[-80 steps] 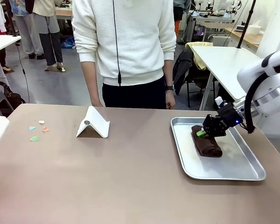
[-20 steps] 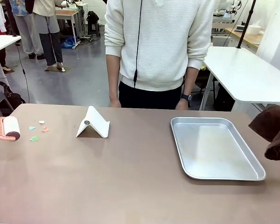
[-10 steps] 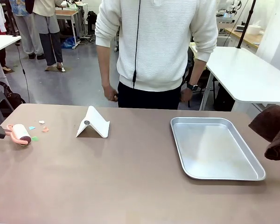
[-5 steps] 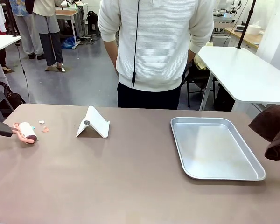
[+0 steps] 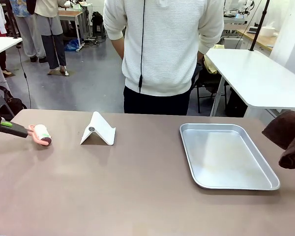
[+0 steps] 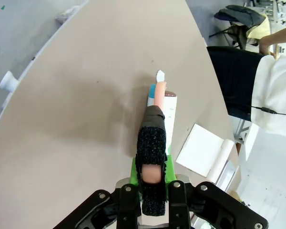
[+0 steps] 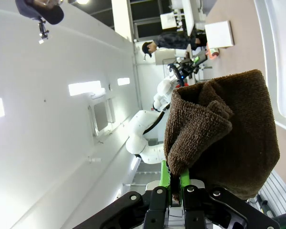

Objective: Clean the surface of the table.
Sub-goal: Clean the area not pointed to by the person.

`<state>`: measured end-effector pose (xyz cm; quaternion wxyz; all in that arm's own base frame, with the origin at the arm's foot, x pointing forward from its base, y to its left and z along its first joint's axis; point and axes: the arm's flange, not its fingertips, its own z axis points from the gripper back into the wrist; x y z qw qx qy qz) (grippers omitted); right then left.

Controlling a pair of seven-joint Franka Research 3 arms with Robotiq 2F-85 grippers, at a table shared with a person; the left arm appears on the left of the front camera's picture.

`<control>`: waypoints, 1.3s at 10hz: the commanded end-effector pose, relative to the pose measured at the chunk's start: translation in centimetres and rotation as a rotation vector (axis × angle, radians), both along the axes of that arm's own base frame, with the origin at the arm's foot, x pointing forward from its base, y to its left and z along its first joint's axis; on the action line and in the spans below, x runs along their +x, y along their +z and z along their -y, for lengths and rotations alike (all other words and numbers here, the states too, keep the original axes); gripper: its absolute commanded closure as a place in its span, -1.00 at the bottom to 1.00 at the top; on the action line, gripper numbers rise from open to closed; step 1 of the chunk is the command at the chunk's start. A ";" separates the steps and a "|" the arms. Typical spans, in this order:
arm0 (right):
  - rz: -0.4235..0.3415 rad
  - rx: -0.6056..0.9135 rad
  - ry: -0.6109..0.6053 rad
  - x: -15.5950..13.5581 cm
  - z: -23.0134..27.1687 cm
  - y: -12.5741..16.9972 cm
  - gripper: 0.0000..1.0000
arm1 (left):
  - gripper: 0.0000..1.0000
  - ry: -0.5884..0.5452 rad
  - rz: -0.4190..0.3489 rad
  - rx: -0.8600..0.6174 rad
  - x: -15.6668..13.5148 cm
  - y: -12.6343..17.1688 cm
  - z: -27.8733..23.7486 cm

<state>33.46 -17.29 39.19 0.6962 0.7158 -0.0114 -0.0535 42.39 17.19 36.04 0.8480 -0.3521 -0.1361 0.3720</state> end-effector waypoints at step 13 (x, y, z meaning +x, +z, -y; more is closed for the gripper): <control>0.003 0.007 0.015 -0.4 0.0 0.3 0.83 | 0.94 -0.097 0.152 -0.021 1.5 4.2 1.2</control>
